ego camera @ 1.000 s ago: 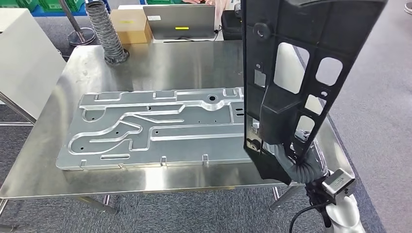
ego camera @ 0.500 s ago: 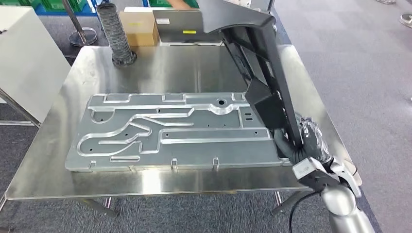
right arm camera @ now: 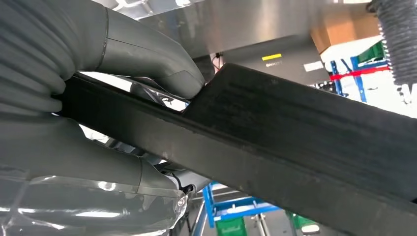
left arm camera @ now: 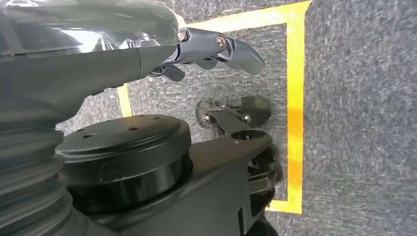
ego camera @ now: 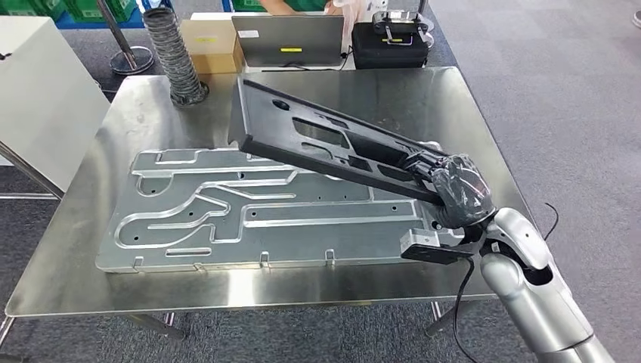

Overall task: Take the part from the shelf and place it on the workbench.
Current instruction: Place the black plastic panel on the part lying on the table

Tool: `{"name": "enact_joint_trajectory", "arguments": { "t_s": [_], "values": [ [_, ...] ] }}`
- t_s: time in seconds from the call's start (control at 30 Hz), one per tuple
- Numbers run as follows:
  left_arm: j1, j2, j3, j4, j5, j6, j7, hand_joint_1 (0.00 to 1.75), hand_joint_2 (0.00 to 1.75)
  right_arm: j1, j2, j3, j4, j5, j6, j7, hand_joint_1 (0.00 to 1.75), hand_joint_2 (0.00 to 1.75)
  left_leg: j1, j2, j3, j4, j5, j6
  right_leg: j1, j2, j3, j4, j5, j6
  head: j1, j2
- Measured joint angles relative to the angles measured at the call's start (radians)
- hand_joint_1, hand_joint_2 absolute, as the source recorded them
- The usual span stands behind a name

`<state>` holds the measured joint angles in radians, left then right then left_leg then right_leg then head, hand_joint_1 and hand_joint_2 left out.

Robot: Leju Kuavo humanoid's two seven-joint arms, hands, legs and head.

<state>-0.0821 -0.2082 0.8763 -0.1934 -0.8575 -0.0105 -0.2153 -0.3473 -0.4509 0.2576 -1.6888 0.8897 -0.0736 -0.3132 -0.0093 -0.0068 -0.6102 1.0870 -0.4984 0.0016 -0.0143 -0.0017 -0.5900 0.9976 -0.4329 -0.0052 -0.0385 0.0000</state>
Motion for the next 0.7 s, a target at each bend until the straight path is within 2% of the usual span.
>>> {"name": "enact_joint_trajectory", "arguments": {
  "t_s": [0.07, 0.1, 0.13, 0.17, 0.23, 0.27, 0.3, 0.33, 0.43, 0.5, 0.53, 0.6, 0.63, 0.67, 0.7],
  "values": [
    [0.001, 0.000, 0.002, 0.000, 0.002, 0.002, -0.004, 0.00, 1.75, -0.019, -0.003, 0.033, 0.028, 0.021, -0.002, 0.007, 1.71, 1.75, 0.006, 0.001, -0.065, 0.134, -0.062, -0.009, 0.000, -0.002, 0.001, -0.001, -0.002, -0.004, 0.000, 0.000],
    [0.002, 0.001, 0.004, 0.000, 0.002, 0.002, -0.004, 0.00, 1.75, -0.025, -0.005, 0.051, 0.042, 0.039, -0.004, 0.013, 1.71, 1.75, 0.009, 0.001, -0.095, 0.191, -0.080, -0.012, 0.000, -0.003, 0.001, 0.000, -0.002, -0.005, 0.000, 0.000],
    [0.003, 0.001, 0.005, 0.000, 0.002, 0.002, -0.004, 0.00, 1.75, -0.030, -0.006, 0.069, 0.055, 0.058, -0.007, 0.020, 1.71, 1.75, 0.012, 0.001, -0.111, 0.217, -0.079, -0.015, 0.000, -0.003, 0.002, 0.000, -0.004, -0.004, 0.000, 0.000],
    [0.003, 0.002, 0.006, 0.000, 0.002, 0.002, -0.004, 0.00, 1.75, -0.035, -0.007, 0.088, 0.068, 0.076, -0.009, 0.027, 1.71, 1.75, 0.015, 0.001, -0.107, 0.201, -0.056, -0.018, 0.000, -0.003, 0.005, 0.001, -0.006, -0.003, 0.000, 0.000],
    [0.003, 0.003, 0.006, 0.000, 0.002, 0.002, -0.005, 0.00, 1.75, -0.048, -0.007, 0.118, 0.092, 0.095, -0.009, 0.037, 1.71, 1.75, 0.020, 0.002, -0.050, 0.069, 0.021, -0.018, -0.001, -0.002, 0.011, 0.004, -0.012, 0.003, 0.000, 0.000],
    [0.003, 0.004, 0.007, 0.000, 0.002, 0.002, -0.007, 0.00, 1.75, -0.056, -0.008, 0.131, 0.103, 0.099, -0.008, 0.040, 1.71, 1.75, 0.020, 0.003, -0.018, 0.001, 0.048, -0.016, 0.000, -0.002, 0.013, 0.006, -0.016, 0.007, 0.000, 0.000],
    [0.003, 0.004, 0.007, 0.000, 0.002, 0.001, -0.010, 0.00, 1.75, -0.065, -0.008, 0.142, 0.113, 0.101, -0.008, 0.042, 1.71, 1.75, 0.019, 0.003, 0.004, -0.045, 0.063, -0.012, 0.001, -0.001, 0.014, 0.008, -0.018, 0.012, 0.000, 0.000],
    [0.002, 0.004, 0.007, 0.000, 0.002, 0.000, -0.014, 0.00, 1.75, -0.073, -0.009, 0.153, 0.123, 0.101, -0.007, 0.043, 1.71, 1.75, 0.017, 0.003, 0.014, -0.067, 0.065, -0.007, 0.002, -0.001, 0.013, 0.010, -0.019, 0.018, 0.000, 0.000],
    [0.003, 0.004, 0.013, 0.000, 0.007, -0.002, -0.023, 0.00, 1.75, -0.086, -0.014, 0.183, 0.148, 0.098, -0.008, 0.044, 1.71, 1.75, 0.014, 0.000, 0.017, -0.075, 0.065, 0.014, -0.001, -0.001, 0.014, 0.011, -0.024, 0.036, 0.000, 0.000],
    [0.003, 0.004, 0.019, 0.000, 0.010, -0.002, -0.027, 0.00, 1.75, -0.092, -0.019, 0.200, 0.160, 0.096, -0.009, 0.044, 1.71, 1.75, 0.017, 0.000, 0.020, -0.082, 0.068, 0.025, -0.004, -0.001, -0.007, 0.060, -0.058, 0.045, 0.000, 0.000],
    [0.003, 0.004, 0.021, 0.000, 0.009, -0.001, -0.028, 0.00, 1.75, -0.095, -0.020, 0.209, 0.166, 0.096, -0.008, 0.044, 1.71, 1.75, 0.017, 0.000, 0.021, -0.083, 0.068, 0.029, -0.005, -0.001, -0.035, 0.119, -0.089, 0.048, 0.000, 0.000],
    [0.003, 0.004, 0.022, 0.000, 0.004, 0.000, -0.027, 0.00, 1.75, -0.101, -0.021, 0.229, 0.181, 0.097, -0.005, 0.046, 0.86, 0.87, 0.015, 0.000, 0.021, -0.082, 0.067, 0.032, -0.005, 0.000, -0.105, 0.258, -0.144, 0.052, 0.000, 0.000],
    [0.003, 0.004, 0.023, 0.000, -0.001, 0.001, -0.025, 0.00, 1.75, -0.102, -0.021, 0.238, 0.188, 0.098, -0.003, 0.048, 0.43, 0.44, 0.014, 0.000, 0.022, -0.082, 0.065, 0.034, -0.005, 0.000, -0.128, 0.297, -0.149, 0.052, 0.000, 0.000],
    [0.004, 0.004, 0.023, 0.000, -0.007, 0.002, -0.022, 0.00, 1.75, -0.102, -0.023, 0.246, 0.193, 0.098, -0.001, 0.051, 0.00, 0.00, 0.013, -0.001, 0.023, -0.081, 0.064, 0.034, -0.005, 0.000, -0.132, 0.297, -0.134, 0.051, 0.000, 0.000],
    [0.004, 0.004, 0.023, 0.000, -0.012, 0.002, -0.019, 0.00, 1.75, -0.103, -0.025, 0.253, 0.197, 0.098, -0.001, 0.054, 0.00, 0.00, 0.012, -0.002, 0.026, -0.081, 0.062, 0.034, -0.005, 0.000, -0.115, 0.254, -0.101, 0.048, 0.000, 0.000]
  ]
}}
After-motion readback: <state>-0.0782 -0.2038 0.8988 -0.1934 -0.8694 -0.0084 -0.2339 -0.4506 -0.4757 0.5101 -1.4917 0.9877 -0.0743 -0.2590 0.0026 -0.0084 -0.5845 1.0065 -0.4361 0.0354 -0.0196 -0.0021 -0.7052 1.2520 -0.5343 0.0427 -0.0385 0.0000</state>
